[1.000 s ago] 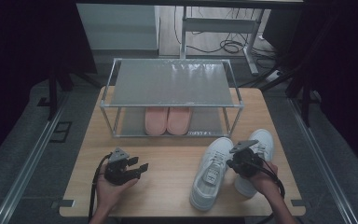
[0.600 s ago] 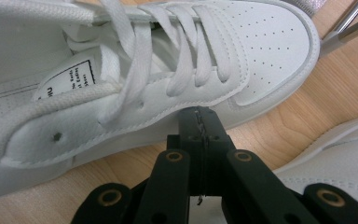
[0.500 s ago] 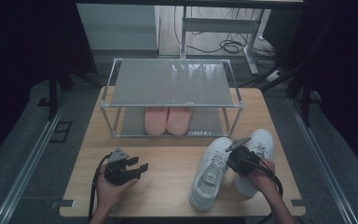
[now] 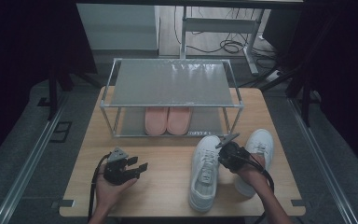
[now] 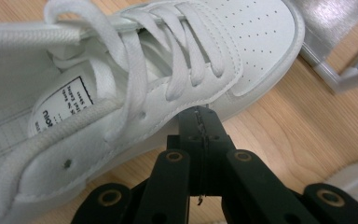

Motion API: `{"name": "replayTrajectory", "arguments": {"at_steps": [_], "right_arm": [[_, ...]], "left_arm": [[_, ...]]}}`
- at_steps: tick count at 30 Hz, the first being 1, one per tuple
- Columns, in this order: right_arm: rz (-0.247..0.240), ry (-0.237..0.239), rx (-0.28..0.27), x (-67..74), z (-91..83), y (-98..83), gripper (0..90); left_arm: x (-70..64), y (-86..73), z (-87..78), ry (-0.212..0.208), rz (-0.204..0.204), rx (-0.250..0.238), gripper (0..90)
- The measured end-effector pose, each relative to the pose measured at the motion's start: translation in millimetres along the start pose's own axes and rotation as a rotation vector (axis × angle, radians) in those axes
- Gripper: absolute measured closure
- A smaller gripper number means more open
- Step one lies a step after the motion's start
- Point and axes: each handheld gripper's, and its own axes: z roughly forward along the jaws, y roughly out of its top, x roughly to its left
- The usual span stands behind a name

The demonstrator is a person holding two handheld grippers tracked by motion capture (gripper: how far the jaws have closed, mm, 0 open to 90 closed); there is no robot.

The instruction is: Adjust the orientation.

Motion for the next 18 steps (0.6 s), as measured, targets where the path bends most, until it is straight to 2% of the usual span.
{"name": "replayTrajectory", "arguments": {"at_steps": [3, 18], "right_arm": [[-0.001, 0.023, -0.01, -0.6, 3.0, 4.1, 90.0], [-0.024, 0.063, -0.058, 7.5, 13.1, 21.0, 90.0]], "left_arm": [[0.0, 0.0, -0.2, 0.0, -0.001, -0.001, 46.4], [0.8, -0.6, 0.8, 0.001, -0.003, 0.003, 46.5]]}}
